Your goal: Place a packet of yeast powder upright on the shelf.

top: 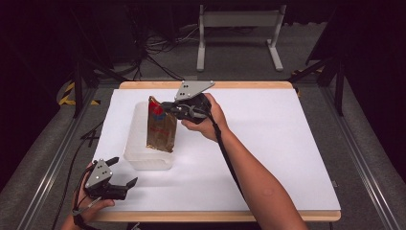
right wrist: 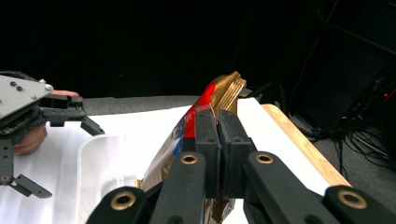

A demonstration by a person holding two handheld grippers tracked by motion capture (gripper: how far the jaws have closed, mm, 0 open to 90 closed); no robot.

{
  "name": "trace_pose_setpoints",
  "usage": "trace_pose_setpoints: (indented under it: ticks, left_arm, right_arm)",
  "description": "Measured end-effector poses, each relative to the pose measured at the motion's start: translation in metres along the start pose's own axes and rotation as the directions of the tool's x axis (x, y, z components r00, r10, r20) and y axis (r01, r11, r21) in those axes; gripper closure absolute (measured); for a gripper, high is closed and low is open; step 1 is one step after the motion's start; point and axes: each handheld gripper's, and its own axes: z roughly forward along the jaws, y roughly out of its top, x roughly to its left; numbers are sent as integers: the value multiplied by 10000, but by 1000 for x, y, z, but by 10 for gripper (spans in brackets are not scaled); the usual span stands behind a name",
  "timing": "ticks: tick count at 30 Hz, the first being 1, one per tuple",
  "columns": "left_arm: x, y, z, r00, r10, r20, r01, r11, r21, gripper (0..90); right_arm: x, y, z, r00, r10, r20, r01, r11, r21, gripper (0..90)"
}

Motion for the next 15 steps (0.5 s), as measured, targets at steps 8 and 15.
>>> trace_pose_setpoints:
  ticks: [8,15]
  left_arm:
    - [0,0,0,10000,8,25,-8,10000,-17,40]
    - [0,0,1,10000,21,71,-21,10000,0,39]
  right_arm:
    - [7,1,10,9996,-283,-45,283,9996,-73,873]
    - [16,3,19,9957,-737,-553,720,9969,-333,867]
